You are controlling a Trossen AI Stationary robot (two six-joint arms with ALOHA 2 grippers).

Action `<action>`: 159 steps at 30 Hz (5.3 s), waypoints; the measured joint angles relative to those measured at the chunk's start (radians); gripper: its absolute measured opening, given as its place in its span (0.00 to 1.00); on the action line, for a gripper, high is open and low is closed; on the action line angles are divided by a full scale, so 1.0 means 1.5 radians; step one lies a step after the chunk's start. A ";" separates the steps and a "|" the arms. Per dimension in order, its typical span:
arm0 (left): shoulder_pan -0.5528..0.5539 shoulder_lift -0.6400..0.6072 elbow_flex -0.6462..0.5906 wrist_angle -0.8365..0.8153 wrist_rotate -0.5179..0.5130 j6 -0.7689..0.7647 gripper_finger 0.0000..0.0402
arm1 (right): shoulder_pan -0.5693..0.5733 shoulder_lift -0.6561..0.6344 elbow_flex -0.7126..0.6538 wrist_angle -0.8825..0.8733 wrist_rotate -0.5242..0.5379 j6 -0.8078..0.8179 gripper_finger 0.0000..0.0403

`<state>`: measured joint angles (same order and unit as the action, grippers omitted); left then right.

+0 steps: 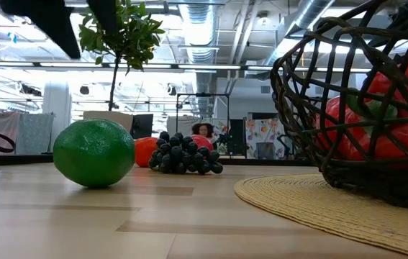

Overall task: Build produce basket
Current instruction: Put the bottom green lime into the black wire basket

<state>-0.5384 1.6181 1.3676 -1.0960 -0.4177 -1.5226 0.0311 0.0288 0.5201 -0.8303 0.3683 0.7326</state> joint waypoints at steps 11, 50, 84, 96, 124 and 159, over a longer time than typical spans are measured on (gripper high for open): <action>0.006 0.047 -0.075 0.146 -0.007 -0.057 0.83 | 0.000 0.000 0.000 0.000 0.000 0.000 0.83; 0.006 0.189 -0.073 0.209 0.110 -0.086 0.57 | 0.000 -0.003 0.000 -0.002 0.000 0.000 0.83; 0.225 0.186 0.257 0.165 0.111 0.442 0.58 | 0.000 -0.003 0.000 -0.003 0.000 0.000 0.83; 0.251 0.186 0.506 0.172 0.061 0.573 0.58 | 0.000 -0.003 0.000 -0.003 0.000 0.000 0.83; 0.157 0.177 0.656 0.699 0.437 0.846 0.58 | 0.000 -0.002 0.000 -0.003 0.000 0.000 0.83; 0.246 0.336 0.634 0.346 0.440 0.843 0.62 | 0.000 -0.002 0.000 -0.005 0.004 0.001 0.83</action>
<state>-0.1688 2.1221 2.3184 -0.5766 0.2428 -0.2583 0.0307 0.0254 0.5201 -0.8375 0.3737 0.7334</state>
